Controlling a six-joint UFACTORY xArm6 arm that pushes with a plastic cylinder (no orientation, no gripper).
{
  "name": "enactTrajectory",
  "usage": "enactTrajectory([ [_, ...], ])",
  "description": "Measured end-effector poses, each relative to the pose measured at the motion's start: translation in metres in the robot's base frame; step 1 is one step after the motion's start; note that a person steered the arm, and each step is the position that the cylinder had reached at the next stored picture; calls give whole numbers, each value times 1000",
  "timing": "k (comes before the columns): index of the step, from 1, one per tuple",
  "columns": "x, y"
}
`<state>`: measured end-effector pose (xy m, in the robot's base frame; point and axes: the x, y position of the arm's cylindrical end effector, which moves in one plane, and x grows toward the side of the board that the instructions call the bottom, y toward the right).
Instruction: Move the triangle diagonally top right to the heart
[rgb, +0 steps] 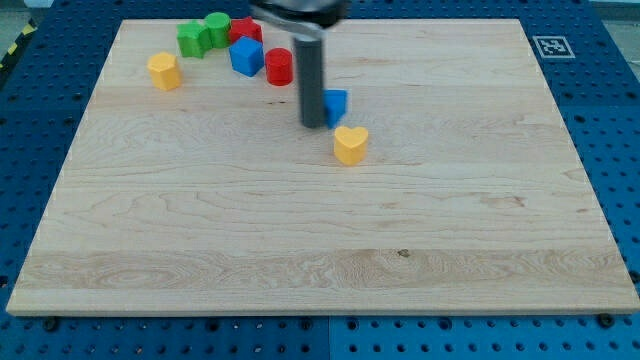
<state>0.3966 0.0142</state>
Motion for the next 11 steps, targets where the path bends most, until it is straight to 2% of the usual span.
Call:
enactTrajectory([
  [1, -1, 7],
  [2, -19, -20],
  [3, -48, -20],
  [4, -47, 5],
  [5, -11, 51],
  [6, 0, 60],
  [7, -17, 79],
  [8, -15, 119],
  [9, 12, 130],
  [10, 28, 102],
  [11, 24, 109],
])
